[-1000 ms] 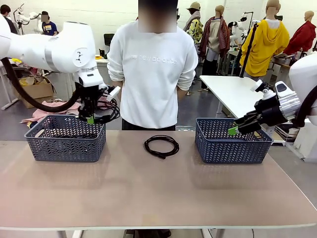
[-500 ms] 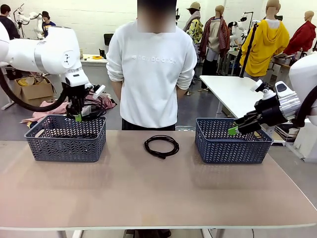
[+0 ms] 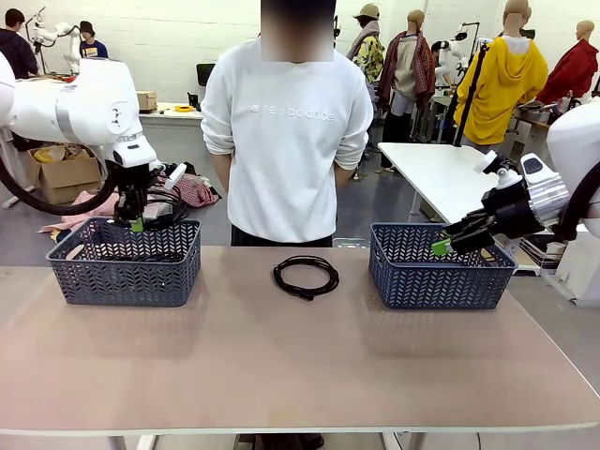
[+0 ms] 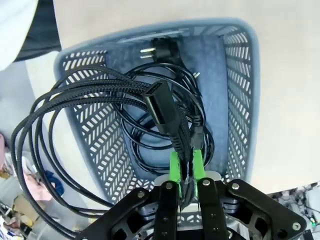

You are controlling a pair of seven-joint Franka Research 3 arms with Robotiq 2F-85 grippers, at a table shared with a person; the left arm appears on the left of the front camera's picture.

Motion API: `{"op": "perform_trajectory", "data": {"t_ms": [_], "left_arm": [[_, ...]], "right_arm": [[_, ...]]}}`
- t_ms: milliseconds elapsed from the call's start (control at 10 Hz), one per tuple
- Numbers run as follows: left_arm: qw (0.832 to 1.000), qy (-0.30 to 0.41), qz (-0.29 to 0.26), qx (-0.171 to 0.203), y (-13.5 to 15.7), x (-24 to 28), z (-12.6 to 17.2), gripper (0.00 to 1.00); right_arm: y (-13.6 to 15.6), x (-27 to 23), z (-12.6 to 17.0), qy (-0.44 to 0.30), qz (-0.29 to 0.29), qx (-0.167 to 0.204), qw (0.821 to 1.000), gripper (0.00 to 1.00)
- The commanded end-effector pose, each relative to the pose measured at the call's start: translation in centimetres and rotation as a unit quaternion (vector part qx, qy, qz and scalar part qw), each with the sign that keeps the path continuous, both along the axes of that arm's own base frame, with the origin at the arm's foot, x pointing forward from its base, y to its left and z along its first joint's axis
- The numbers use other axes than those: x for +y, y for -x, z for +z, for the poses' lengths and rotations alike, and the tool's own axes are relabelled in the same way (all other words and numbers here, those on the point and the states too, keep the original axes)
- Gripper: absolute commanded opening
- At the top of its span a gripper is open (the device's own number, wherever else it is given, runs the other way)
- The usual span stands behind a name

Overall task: Organize the cables according to human instructions.
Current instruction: Pick up a bundle of cables and place it in the basket indicated by the human.

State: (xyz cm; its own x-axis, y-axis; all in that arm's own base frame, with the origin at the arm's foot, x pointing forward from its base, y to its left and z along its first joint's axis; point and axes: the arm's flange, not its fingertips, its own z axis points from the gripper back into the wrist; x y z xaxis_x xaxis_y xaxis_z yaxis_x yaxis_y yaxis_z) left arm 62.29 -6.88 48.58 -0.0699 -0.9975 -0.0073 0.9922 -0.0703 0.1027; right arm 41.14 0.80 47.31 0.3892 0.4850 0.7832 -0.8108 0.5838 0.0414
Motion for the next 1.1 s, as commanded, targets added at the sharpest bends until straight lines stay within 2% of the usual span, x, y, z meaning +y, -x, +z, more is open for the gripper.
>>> {"op": "perform_trajectory", "data": {"t_ms": [0,400,500,600,700,800,900,1000], "left_arm": [[1.0,0.008,0.022,-0.008,0.0,0.5,-0.5,0.11],[0.999,0.004,0.033,-0.012,-0.3,0.9,-1.6,0.11],[0.999,0.005,0.03,-0.009,-0.5,0.9,-1.9,0.31],[1.0,0.006,0.029,-0.01,-0.4,0.9,-2.1,0.3],[1.0,0.008,0.029,-0.01,-0.4,0.9,-2.0,0.5],[0.999,0.009,0.031,-0.011,-0.4,1.1,-1.8,0.35],[0.999,0.009,0.034,-0.008,-0.5,1.1,-1.7,0.69],[0.999,0.01,0.034,-0.006,-0.5,1.2,-1.6,0.55]], "right_arm": [[-0.3,0.1,-0.3,-0.011,0.006,-0.015,1.0,1.0],[-0.3,0.1,-0.3,-0.011,0.006,-0.015,1.0,1.0],[-0.3,0.1,-0.3,-0.011,0.006,-0.015,1.0,1.0],[-0.3,0.1,-0.3,-0.011,0.006,-0.015,1.0,1.0],[-0.3,0.1,-0.3,-0.011,0.006,-0.015,1.0,1.0],[-0.3,0.1,-0.3,-0.011,0.006,-0.015,1.0,1.0],[-0.3,0.1,-0.3,-0.011,0.006,-0.015,1.0,1.0],[-0.3,0.1,-0.3,-0.011,0.006,-0.015,1.0,1.0]]}}
